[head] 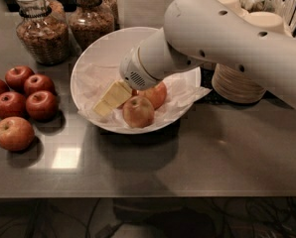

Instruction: Pick apple from white bowl

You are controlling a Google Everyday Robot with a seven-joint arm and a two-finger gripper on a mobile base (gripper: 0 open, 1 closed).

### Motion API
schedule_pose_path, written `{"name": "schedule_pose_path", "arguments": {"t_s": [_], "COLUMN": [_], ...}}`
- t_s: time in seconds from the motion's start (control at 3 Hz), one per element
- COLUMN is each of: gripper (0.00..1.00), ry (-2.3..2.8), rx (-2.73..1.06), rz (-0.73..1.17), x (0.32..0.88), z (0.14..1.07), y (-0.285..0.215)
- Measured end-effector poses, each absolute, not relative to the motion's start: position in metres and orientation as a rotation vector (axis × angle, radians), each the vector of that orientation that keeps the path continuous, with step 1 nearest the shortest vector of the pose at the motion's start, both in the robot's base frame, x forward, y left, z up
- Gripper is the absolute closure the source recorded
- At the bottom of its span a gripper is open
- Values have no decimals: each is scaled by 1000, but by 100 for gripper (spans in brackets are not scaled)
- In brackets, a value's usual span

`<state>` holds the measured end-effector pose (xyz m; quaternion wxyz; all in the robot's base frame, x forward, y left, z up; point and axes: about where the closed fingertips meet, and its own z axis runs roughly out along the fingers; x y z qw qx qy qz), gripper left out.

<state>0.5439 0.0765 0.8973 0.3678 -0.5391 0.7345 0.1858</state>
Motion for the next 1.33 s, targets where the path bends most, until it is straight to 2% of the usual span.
{"name": "schedule_pose_path", "arguments": {"t_s": [0.67, 1.0, 1.33], "gripper": [0, 17, 16], "ry": [1884, 1888, 1903], "rx": [-1396, -1400, -1411], "rz": [444, 375, 327], "x": [545, 557, 569], "z": [897, 895, 886], "y": [78, 68, 57]}}
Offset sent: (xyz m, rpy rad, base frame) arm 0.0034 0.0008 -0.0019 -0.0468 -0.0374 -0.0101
